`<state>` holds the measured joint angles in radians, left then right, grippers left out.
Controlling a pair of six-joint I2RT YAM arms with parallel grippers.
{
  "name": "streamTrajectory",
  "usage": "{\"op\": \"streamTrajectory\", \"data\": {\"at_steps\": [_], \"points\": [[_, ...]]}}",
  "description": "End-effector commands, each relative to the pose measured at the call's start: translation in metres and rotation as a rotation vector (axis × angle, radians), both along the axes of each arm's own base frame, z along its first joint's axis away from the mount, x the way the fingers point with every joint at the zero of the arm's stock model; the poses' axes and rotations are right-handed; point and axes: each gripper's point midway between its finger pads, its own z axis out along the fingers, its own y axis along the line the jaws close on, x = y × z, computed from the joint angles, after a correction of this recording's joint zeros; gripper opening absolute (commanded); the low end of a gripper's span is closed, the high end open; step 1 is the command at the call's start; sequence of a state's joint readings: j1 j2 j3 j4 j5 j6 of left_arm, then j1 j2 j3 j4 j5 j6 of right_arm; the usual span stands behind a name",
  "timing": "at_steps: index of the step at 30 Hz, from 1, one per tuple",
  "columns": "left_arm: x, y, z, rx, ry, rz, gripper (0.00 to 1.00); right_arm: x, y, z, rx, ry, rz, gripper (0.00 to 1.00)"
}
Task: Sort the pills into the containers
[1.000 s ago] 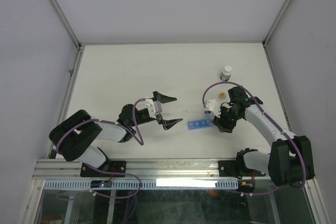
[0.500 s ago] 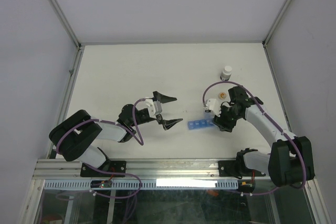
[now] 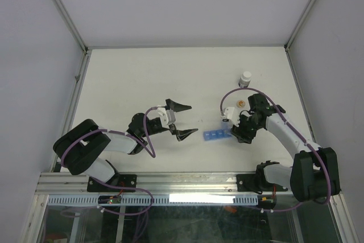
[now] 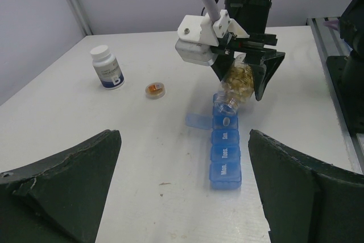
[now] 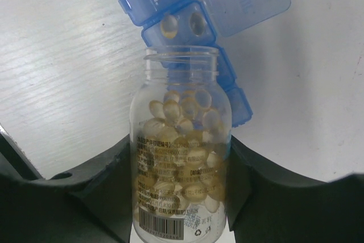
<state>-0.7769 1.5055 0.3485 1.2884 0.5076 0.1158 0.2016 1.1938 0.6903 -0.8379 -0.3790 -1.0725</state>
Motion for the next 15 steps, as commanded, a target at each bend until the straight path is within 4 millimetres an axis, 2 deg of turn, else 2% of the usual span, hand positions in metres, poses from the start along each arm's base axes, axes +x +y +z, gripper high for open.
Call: {"op": "streamTrajectory", "data": {"at_steps": [1,4,15], "points": [[-0.004,0.002,0.014,-0.038,-0.067,-0.022,0.99,0.020,-0.002,0.012,-0.005,-0.092,-0.035,0.00],[-0.004,0.002,0.014,-0.038,-0.068,-0.023,0.99,0.009,0.003,0.008,0.021,-0.023,-0.016,0.00],[-0.005,0.002,0.014,-0.039,-0.069,-0.025,0.99,0.010,0.005,0.010,0.035,-0.033,-0.014,0.00]]}}
